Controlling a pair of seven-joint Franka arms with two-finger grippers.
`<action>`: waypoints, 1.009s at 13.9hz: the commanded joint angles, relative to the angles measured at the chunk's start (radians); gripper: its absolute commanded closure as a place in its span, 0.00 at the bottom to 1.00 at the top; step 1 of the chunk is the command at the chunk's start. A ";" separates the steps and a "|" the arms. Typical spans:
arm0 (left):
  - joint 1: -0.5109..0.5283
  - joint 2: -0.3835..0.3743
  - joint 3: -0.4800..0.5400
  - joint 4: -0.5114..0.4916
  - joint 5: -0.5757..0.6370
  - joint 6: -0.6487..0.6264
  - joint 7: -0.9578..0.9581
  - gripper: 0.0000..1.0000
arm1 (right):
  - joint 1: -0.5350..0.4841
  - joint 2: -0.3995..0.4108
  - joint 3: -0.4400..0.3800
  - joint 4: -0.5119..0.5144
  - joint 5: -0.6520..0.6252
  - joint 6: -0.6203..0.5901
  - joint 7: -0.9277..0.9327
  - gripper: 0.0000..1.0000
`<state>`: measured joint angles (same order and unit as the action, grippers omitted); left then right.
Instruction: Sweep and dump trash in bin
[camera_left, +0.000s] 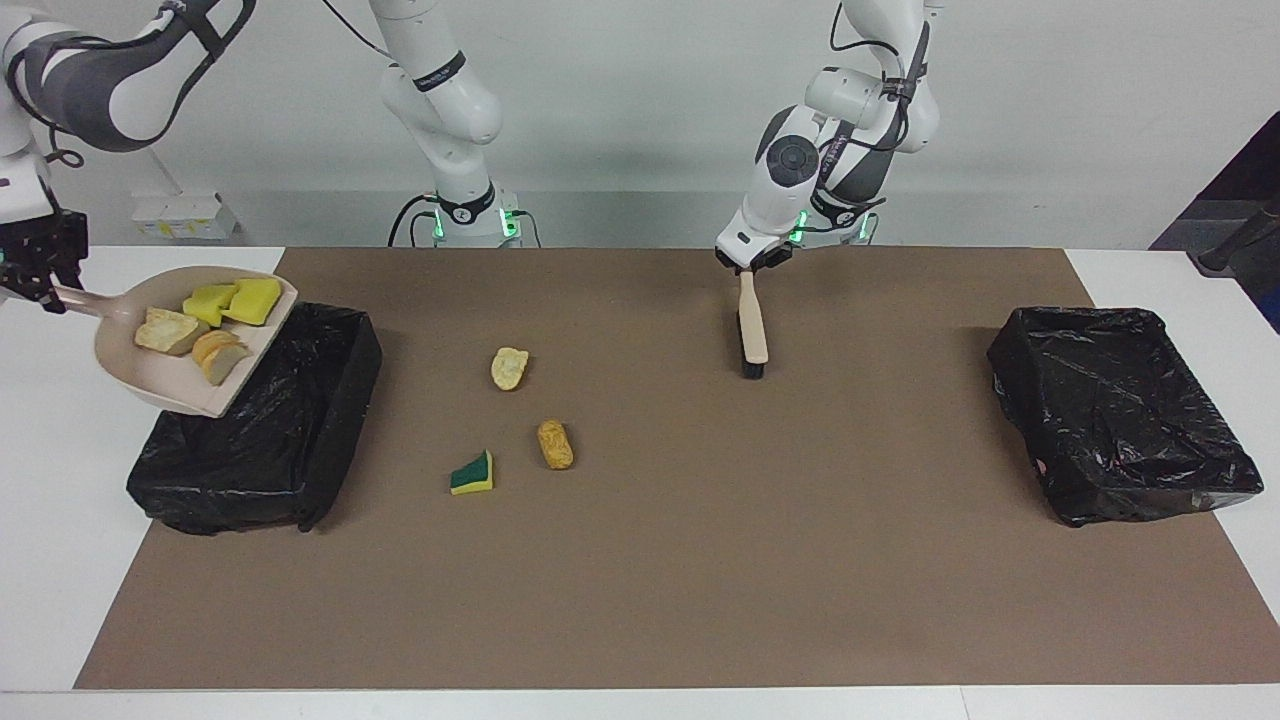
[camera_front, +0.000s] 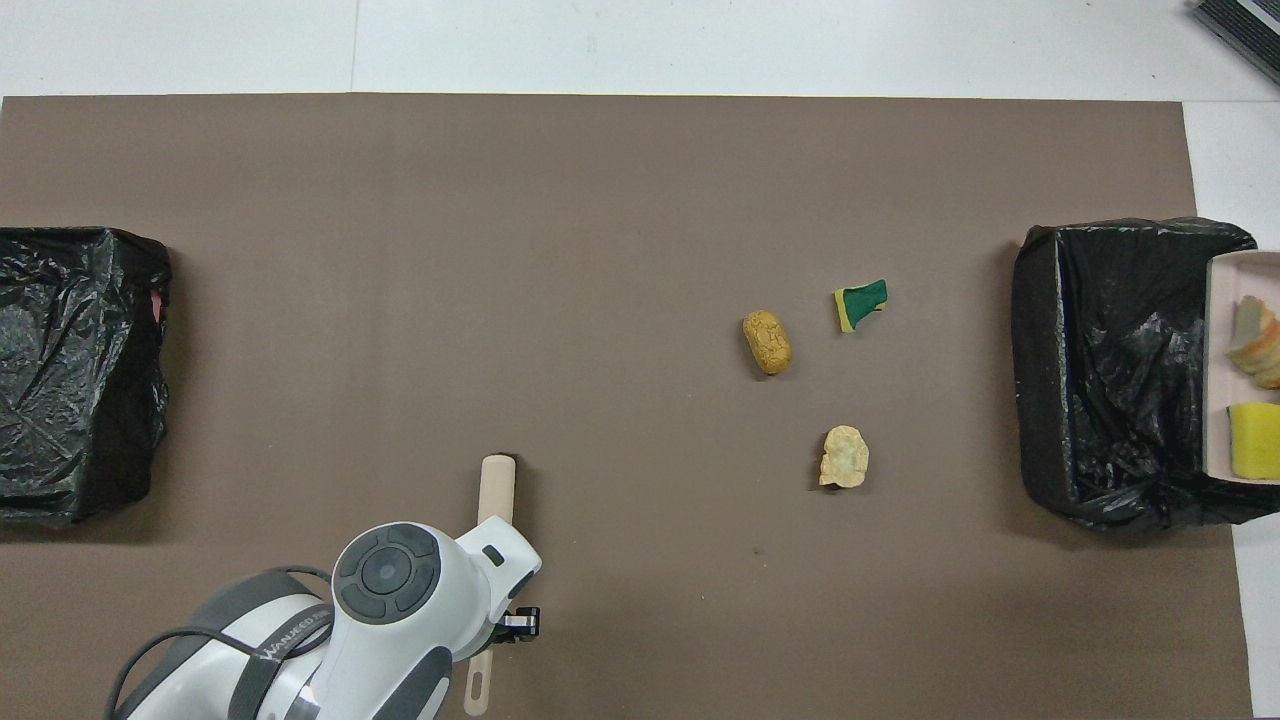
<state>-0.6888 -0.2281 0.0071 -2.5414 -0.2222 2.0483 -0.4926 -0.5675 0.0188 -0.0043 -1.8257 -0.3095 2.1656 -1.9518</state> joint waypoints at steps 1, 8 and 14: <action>0.030 0.029 0.013 0.053 0.004 -0.003 -0.011 0.00 | 0.055 -0.031 0.012 -0.069 -0.164 0.063 0.106 1.00; 0.294 0.047 0.016 0.237 0.017 -0.026 0.098 0.00 | 0.227 0.016 0.014 -0.109 -0.584 0.030 0.542 1.00; 0.546 0.053 0.016 0.349 0.127 -0.172 0.448 0.00 | 0.362 0.010 0.014 -0.084 -0.836 -0.153 0.603 1.00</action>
<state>-0.1982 -0.1958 0.0350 -2.2356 -0.1467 1.9193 -0.1310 -0.2425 0.0445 0.0114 -1.9178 -1.0483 2.0730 -1.3653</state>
